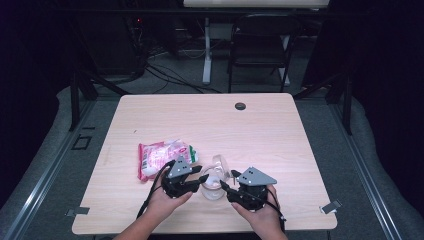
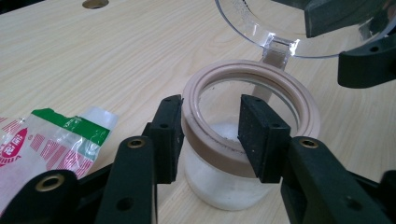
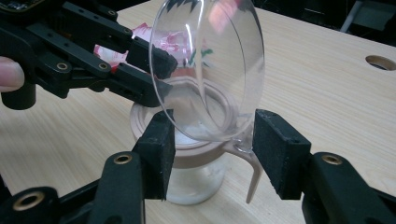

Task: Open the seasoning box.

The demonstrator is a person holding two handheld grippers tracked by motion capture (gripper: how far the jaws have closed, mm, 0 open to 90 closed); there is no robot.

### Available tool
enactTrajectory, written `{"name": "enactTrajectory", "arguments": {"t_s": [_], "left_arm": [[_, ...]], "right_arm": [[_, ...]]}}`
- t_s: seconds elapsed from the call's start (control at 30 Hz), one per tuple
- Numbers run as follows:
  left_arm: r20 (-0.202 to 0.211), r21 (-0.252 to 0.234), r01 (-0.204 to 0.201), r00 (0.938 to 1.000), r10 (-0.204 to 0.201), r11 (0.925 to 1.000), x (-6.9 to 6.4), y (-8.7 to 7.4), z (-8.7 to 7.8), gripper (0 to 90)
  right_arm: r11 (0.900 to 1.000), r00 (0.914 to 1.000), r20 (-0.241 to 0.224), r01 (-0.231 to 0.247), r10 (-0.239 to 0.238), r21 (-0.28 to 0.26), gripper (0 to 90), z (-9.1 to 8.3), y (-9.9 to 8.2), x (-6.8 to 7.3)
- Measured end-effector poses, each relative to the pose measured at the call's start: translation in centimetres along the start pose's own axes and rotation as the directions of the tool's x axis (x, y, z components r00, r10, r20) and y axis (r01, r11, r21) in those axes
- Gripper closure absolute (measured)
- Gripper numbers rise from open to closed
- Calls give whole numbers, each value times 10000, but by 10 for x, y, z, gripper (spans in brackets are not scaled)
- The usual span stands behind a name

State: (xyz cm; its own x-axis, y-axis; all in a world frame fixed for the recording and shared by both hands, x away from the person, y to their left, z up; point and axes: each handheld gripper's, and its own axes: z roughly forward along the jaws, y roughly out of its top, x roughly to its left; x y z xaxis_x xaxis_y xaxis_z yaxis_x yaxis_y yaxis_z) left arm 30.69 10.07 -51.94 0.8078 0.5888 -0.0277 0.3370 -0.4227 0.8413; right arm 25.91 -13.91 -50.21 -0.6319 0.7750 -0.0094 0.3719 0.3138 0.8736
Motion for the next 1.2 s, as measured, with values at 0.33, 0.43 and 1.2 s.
{"name": "enactTrajectory", "arguments": {"t_s": [0.33, 0.43, 1.2], "left_arm": [[20, -28, -5, 10000, 5, 10000, 0, 0, 1, 630], [12, -26, -13, 10000, 13, 10000, 0, 0, 1, 630], [-31, -100, 235, 9997, -235, 9997, 0, -1, -4, 564]], "right_arm": [[9945, 9945, 86, -1047, 1046, 82, 522, -3, -9, -22], [9959, 9958, 193, -899, 896, 138, 538, -2, -9, -20], [9944, 9951, -31, -984, 986, 377, 675, 6, -10, -19]]}}
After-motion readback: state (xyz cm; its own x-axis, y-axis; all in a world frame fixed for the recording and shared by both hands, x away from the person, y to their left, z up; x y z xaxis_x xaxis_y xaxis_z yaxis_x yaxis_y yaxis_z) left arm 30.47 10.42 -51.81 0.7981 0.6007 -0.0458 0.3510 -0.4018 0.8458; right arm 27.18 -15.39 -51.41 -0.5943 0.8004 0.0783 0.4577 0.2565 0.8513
